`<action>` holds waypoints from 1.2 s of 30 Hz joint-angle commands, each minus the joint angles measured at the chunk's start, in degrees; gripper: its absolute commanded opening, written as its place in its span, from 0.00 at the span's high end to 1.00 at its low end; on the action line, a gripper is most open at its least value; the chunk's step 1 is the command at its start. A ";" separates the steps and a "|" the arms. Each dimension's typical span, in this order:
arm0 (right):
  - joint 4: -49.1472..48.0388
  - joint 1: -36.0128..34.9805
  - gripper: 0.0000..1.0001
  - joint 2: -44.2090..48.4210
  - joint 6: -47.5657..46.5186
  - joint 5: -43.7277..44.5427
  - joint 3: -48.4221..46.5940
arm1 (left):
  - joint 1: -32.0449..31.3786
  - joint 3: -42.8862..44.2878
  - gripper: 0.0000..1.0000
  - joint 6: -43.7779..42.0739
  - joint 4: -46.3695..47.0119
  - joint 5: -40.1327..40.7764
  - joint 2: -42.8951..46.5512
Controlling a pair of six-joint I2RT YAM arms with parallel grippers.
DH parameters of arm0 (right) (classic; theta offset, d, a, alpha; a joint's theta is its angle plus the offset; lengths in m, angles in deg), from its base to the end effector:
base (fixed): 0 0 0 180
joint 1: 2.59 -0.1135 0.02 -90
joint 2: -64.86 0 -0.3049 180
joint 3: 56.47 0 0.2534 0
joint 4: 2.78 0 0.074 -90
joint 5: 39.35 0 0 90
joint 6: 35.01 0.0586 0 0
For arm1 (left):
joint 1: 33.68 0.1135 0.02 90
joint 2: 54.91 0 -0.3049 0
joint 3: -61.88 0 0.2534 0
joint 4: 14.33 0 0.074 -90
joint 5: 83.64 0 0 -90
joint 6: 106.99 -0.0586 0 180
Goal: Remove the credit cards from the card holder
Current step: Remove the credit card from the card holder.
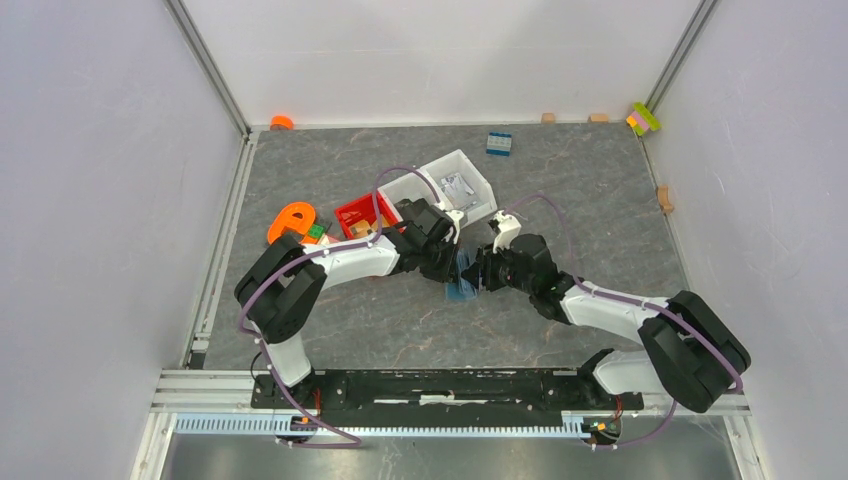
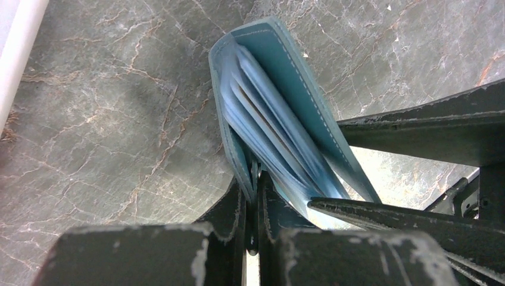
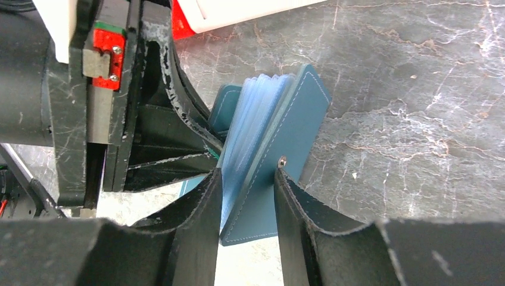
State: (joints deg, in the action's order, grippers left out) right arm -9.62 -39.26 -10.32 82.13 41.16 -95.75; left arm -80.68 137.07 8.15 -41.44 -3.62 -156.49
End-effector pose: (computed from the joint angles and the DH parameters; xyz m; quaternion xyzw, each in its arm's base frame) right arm 0.2048 0.1645 0.1957 -0.1132 0.8525 0.3276 0.3913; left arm 0.2562 -0.2896 0.1937 0.2061 0.9238 -0.2505 0.2035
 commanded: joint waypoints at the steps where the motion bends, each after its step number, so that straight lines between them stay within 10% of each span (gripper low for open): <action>1: 3.61 0.12 0.59 0.41 -1.82 6.51 -1.61 | -0.28 0.38 0.98 -2.87 -0.09 -0.07 2.87; 36: 6.68 0.11 0.51 -0.80 -3.07 7.14 -3.68 | -0.28 -0.32 0.97 -2.85 0.36 -0.16 3.79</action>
State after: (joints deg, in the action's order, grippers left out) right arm -1.86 -39.24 -10.99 79.81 49.20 -97.43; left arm -80.68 137.01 7.26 -42.44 -3.23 -154.65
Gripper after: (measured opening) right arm 0.502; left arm 0.072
